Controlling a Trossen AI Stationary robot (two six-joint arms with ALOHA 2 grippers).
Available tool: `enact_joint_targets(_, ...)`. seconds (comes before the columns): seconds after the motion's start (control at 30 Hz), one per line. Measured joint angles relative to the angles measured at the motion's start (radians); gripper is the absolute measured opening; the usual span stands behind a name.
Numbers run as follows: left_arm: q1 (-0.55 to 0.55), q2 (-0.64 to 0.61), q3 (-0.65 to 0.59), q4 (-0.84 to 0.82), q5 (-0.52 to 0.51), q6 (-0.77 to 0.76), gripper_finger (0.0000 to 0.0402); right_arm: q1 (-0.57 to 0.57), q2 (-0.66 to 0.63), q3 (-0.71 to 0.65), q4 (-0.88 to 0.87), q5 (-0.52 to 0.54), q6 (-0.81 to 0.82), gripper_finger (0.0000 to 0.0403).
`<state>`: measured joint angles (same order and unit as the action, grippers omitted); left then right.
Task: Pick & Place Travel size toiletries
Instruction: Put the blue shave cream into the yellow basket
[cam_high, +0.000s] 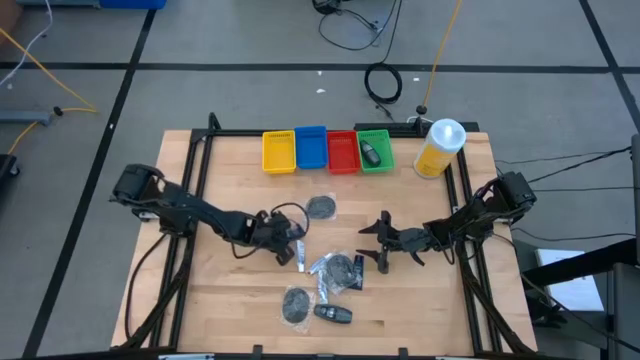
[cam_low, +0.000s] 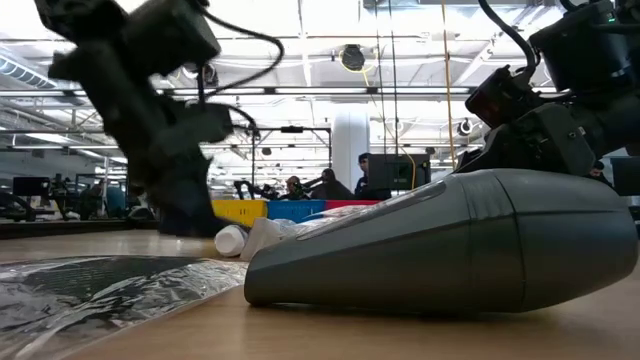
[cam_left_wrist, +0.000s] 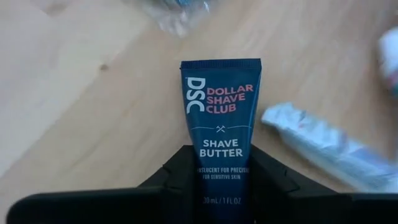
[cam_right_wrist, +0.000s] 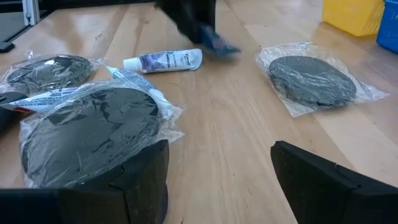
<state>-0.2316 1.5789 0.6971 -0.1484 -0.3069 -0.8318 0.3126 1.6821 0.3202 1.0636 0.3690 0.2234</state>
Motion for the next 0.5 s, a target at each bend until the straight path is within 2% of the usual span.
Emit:
enact_joint_targets(0.13,0.026,-0.119,0.050,-0.144,-0.027,-0.088,0.0114,-0.001,0.000,0.000,0.000,0.000,0.000,0.0277)
enact_joint_targets(0.23,0.101,-0.185,0.126,-0.239,-0.054,-0.087,0.0108,-0.007,0.000,0.000,-0.001,0.000,-0.002,0.0277)
enact_joint_targets(0.4,0.310,-0.210,0.262,-0.388,-0.066,0.068,0.0100,-0.020,0.000,0.000,0.000,0.001,-0.003,0.0277)
enact_joint_targets(0.5,0.454,-0.196,0.291,-0.399,-0.072,0.136,0.0108,-0.021,0.000,0.000,-0.002,0.001,-0.001,0.0277)
